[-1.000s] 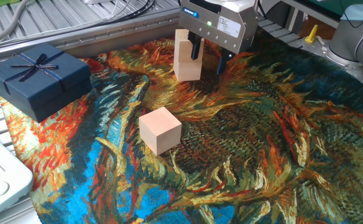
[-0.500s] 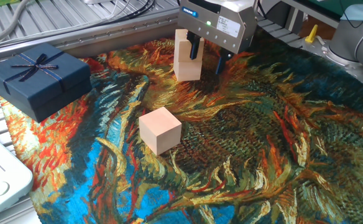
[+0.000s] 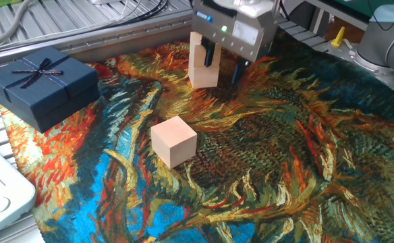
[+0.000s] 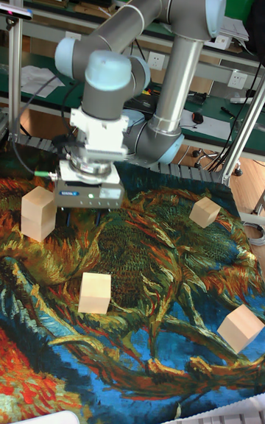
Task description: Stack the blocks in a vertical line of five
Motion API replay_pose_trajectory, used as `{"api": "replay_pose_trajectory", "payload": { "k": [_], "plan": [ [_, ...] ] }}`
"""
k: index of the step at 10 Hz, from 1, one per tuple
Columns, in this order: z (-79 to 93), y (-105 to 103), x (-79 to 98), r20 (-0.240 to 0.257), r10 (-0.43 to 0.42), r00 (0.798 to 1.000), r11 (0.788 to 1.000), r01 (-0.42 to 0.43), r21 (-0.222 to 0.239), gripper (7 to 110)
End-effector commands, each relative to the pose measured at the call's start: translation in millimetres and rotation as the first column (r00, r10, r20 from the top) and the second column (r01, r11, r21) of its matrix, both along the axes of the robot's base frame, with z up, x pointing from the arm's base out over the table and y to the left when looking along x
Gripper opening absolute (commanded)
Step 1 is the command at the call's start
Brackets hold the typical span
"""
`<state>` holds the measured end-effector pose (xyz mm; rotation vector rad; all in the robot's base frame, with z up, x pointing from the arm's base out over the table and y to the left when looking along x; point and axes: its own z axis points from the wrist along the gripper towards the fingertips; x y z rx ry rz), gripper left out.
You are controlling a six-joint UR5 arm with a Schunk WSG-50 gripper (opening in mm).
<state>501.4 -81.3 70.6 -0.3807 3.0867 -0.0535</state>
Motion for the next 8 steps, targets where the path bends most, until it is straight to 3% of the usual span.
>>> {"api": "replay_pose_trajectory", "payload": {
  "k": [1, 2, 3, 4, 5, 7, 8],
  "plan": [
    [5.9, 35.2, 41.2, -0.010, -0.037, 0.999, 0.999, 0.037, 0.014, 66],
    [18.2, 39.9, 57.3, -0.009, -0.035, 0.999, 0.999, 0.036, 0.027, 66],
    [17.2, 40.4, 74.7, 0.017, -0.013, 1.000, 0.997, 0.011, 0.081, 66],
    [15.4, 28.3, 84.2, 0.026, -0.020, 0.999, 0.998, 0.019, 0.063, 66],
    [11.4, 23.7, 96.2, 0.038, -0.049, 0.998, 0.996, 0.046, 0.074, 66],
    [4.3, 26.0, 117.2, 0.060, -0.076, 0.995, 0.988, 0.067, 0.139, 66],
    [-0.4, 34.5, 122.9, 0.067, -0.102, 0.993, 0.981, 0.090, 0.171, 88]
  ]
}}
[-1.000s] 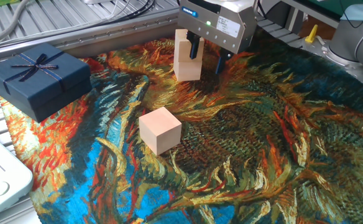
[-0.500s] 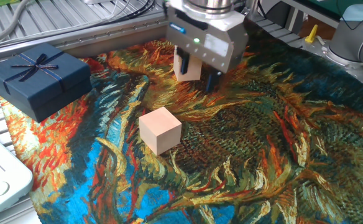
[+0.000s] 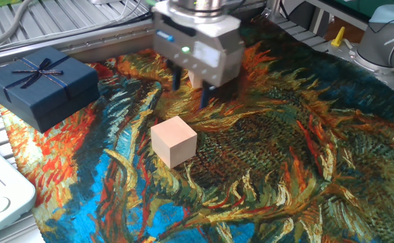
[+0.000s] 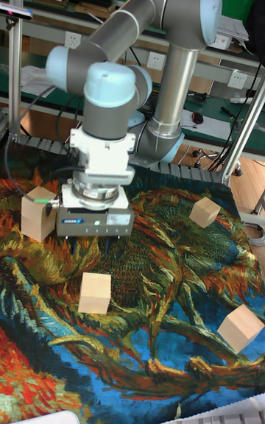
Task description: Stack the blocks in a vertical line of five
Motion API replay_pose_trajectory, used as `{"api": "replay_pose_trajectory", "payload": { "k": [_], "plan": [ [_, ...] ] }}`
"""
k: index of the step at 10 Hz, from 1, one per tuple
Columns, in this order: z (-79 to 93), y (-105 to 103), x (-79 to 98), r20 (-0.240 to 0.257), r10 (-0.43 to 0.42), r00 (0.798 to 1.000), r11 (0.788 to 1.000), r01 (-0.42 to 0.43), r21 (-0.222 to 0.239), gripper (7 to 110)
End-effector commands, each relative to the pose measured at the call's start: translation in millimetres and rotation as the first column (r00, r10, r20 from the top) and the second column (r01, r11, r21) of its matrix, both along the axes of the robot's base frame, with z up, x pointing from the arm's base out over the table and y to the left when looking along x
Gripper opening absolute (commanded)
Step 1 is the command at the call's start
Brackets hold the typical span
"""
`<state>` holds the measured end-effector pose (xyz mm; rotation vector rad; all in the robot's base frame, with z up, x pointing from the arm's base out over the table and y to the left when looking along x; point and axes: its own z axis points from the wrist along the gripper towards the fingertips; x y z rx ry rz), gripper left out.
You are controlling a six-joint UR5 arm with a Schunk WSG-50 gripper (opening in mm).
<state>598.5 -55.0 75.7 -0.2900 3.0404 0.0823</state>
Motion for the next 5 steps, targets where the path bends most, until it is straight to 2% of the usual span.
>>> {"api": "replay_pose_trajectory", "payload": {
  "k": [1, 2, 3, 4, 5],
  "plan": [
    [-14.1, 14.4, 33.0, 0.030, -0.087, 0.996, 0.991, 0.084, 0.100, 88],
    [-22.0, 8.2, 36.0, 0.029, -0.106, 0.994, 0.991, 0.103, 0.086, 88],
    [-23.4, 4.9, 31.6, 0.016, -0.118, 0.993, 0.991, 0.116, 0.065, 88],
    [-23.6, 10.0, 29.8, 0.014, -0.142, 0.990, 0.987, 0.141, 0.072, 88],
    [-23.8, 24.2, 30.2, 0.006, -0.188, 0.982, 0.975, 0.186, 0.121, 88]
  ]
}}
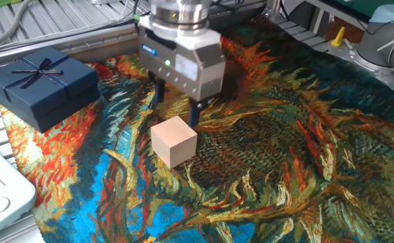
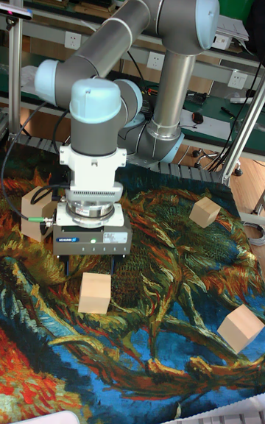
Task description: Stack the blocks in a vertical line of five
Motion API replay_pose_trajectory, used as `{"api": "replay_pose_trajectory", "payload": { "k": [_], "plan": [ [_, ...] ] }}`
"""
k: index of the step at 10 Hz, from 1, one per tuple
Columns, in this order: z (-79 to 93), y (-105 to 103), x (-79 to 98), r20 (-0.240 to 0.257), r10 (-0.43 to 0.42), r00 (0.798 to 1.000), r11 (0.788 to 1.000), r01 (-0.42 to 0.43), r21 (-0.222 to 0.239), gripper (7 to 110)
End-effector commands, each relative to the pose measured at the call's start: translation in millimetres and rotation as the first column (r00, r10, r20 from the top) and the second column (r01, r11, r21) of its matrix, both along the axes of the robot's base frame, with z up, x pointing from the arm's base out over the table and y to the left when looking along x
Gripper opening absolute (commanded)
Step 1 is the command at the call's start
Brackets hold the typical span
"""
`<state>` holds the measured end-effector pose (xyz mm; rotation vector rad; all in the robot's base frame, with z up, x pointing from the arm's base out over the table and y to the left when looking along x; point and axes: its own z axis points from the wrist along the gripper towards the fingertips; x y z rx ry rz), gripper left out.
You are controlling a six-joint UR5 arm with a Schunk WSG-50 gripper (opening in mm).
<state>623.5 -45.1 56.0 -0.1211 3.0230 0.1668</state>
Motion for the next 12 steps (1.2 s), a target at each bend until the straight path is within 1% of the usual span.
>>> {"api": "replay_pose_trajectory", "payload": {
  "k": [1, 2, 3, 4, 5, 6, 7, 8, 9, 10, 11, 12],
  "plan": [
    [-3.9, 16.2, 5.6, -0.002, -0.092, 0.996, 0.993, 0.092, 0.067, 88],
    [-0.9, 12.2, 2.8, -0.003, -0.103, 0.995, 0.994, 0.103, 0.040, 88],
    [4.1, 8.3, -3.6, -0.009, -0.112, 0.994, 0.994, 0.113, 0.015, 88],
    [11.4, -4.7, -11.6, 0.002, -0.089, 0.996, 0.994, 0.089, -0.059, 88],
    [15.5, -10.4, -12.9, 0.010, -0.081, 0.997, 0.993, 0.082, -0.084, 88],
    [13.3, -21.5, -10.0, 0.008, -0.072, 0.997, 0.993, 0.072, -0.096, 88],
    [12.5, -28.0, -10.9, 0.001, -0.043, 0.999, 0.992, 0.043, -0.117, 88],
    [12.2, -33.8, -15.2, -0.015, -0.033, 0.999, 0.990, 0.030, -0.141, 88],
    [12.1, -29.9, -15.5, -0.017, -0.037, 0.999, 0.991, 0.035, -0.126, 88],
    [11.8, -29.9, -18.6, -0.029, -0.045, 0.999, 0.991, 0.041, -0.125, 88],
    [11.4, -31.9, -25.8, -0.057, -0.069, 0.996, 0.989, 0.061, -0.133, 88],
    [11.4, -31.9, -26.2, -0.059, -0.068, 0.996, 0.989, 0.059, -0.133, 88]
  ]
}}
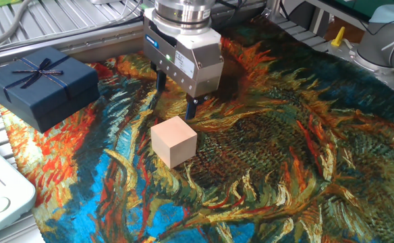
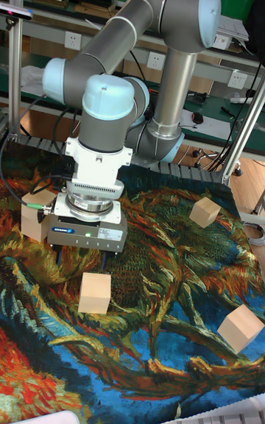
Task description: Stack the blocks in a vertical line of five
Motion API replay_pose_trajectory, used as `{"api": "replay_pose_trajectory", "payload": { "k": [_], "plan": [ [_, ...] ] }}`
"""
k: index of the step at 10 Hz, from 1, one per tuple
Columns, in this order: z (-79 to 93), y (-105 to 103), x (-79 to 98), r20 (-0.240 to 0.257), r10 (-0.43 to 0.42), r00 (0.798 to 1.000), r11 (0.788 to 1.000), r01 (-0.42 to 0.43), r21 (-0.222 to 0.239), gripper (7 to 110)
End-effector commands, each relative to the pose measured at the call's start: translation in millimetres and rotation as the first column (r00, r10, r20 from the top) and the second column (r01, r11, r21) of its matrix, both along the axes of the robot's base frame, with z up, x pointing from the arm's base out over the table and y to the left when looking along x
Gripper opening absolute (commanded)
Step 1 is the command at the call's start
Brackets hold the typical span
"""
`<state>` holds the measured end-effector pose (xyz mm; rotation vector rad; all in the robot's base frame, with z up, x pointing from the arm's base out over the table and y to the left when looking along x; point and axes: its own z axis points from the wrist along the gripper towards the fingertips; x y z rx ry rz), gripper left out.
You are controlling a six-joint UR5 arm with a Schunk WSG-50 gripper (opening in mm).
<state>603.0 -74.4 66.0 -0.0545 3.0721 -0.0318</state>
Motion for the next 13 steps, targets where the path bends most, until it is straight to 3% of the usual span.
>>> {"api": "replay_pose_trajectory", "payload": {
  "k": [1, 3, 5, 7, 9, 11, 13],
  "plan": [
    [1.6, -2.5, -2.7, -0.010, 0.009, 1.000, 1.000, -0.009, -0.003, 88],
    [1.0, 7.3, -2.1, -0.025, -0.003, 1.000, 1.000, 0.003, 0.025, 88],
    [-4.4, 38.7, 15.6, -0.029, -0.041, 0.999, 0.999, 0.042, 0.034, 88],
    [-9.9, 55.9, 23.6, -0.017, -0.067, 0.998, 0.997, 0.067, 0.038, 88],
    [-22.4, 45.2, 34.0, -0.006, -0.062, 0.998, 0.997, 0.063, 0.035, 88],
    [-28.3, 34.9, 33.0, -0.009, -0.069, 0.998, 0.998, 0.069, 0.014, 88],
    [-28.8, 41.3, 35.1, -0.004, -0.058, 0.998, 0.998, 0.058, 0.030, 88]
  ]
}}
